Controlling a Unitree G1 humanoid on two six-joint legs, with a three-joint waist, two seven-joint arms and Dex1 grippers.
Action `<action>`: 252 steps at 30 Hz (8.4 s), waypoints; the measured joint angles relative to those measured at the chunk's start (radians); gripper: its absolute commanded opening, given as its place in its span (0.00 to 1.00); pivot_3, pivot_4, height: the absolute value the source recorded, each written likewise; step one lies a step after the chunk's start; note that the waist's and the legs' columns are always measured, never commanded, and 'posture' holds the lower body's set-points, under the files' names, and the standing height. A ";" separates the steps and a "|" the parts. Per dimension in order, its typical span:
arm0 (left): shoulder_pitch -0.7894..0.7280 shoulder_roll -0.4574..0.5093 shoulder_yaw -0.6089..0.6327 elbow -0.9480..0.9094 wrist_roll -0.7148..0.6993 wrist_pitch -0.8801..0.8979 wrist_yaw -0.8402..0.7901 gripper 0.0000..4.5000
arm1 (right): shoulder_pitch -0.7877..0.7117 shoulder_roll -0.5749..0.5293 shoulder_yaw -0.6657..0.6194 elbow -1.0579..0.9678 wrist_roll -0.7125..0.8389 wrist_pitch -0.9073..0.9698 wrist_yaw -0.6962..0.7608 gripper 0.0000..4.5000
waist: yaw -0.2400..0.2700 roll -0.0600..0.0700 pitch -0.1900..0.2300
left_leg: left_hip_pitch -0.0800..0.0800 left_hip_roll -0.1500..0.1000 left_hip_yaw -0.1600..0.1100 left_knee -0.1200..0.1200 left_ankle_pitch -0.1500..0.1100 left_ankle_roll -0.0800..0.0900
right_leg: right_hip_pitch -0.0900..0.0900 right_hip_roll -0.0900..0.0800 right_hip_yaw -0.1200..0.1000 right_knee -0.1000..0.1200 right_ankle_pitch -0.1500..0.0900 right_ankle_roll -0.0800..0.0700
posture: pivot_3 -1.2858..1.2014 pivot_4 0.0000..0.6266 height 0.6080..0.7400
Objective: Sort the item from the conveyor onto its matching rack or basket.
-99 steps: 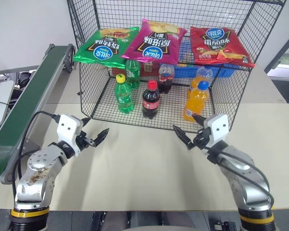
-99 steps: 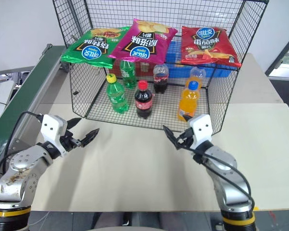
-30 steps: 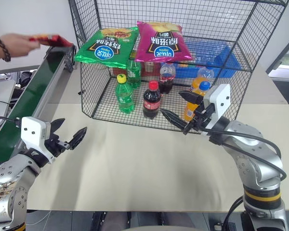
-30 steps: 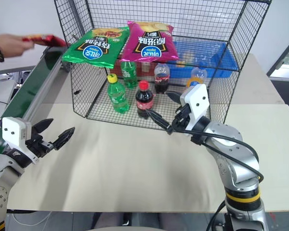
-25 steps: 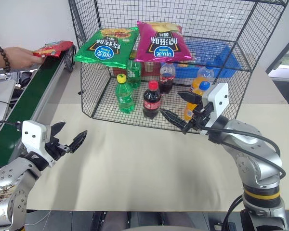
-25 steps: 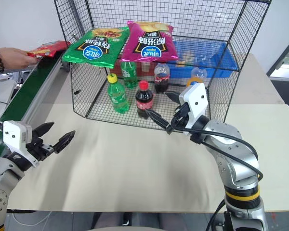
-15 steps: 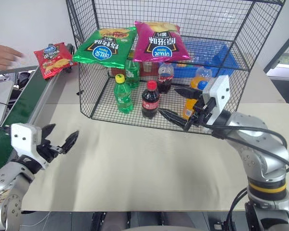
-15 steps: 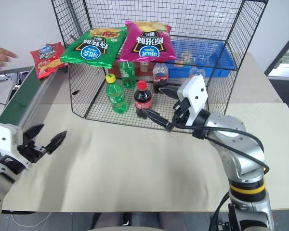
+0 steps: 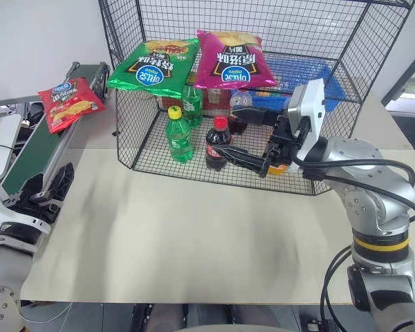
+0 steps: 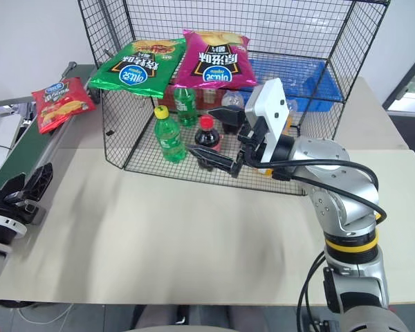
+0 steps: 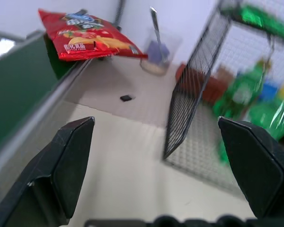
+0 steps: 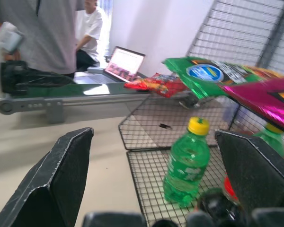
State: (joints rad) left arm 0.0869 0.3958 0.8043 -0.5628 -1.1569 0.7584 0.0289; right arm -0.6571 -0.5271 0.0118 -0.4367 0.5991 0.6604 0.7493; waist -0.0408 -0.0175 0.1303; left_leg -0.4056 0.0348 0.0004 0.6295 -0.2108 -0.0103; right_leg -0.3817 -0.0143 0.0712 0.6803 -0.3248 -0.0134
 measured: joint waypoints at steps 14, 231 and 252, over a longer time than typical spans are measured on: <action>-0.058 -0.044 0.002 0.085 -0.343 -0.190 0.408 0.99 | -0.007 -0.005 0.003 -0.006 0.005 0.000 0.006 1.00 | 0.005 0.000 0.000 | 0.001 -0.001 0.000 0.000 0.000 0.000 | 0.001 0.003 0.000 0.000 0.000 0.000 | 0.52 0.24 1.00; -0.763 0.419 -0.695 0.220 0.256 -0.061 -0.931 0.99 | -0.007 -0.367 -0.169 0.520 -0.361 -1.224 0.239 0.00 | 0.026 0.002 0.012 | 0.005 -0.001 0.002 -0.003 -0.001 0.001 | 0.011 0.006 0.002 -0.015 0.000 0.000 | 0.52 0.24 1.00; -0.774 0.375 -0.693 0.204 0.292 -0.059 -0.934 0.99 | -0.321 -0.329 -0.074 1.037 -0.410 -1.645 0.315 0.00 | 0.008 0.003 0.013 | 0.007 -0.001 0.003 -0.003 0.000 0.001 | 0.012 0.005 0.002 -0.013 0.000 0.000 | 0.52 0.24 1.00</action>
State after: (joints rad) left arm -0.6875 0.7704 0.1109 -0.3584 -0.8654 0.6992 -0.9054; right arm -0.9785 -0.8559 -0.0618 0.5999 0.1887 -0.9847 1.0645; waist -0.0329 -0.0141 0.1429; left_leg -0.3990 0.0339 0.0030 0.6269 -0.2112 -0.0092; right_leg -0.3692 -0.0088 0.0737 0.6668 -0.3249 -0.0133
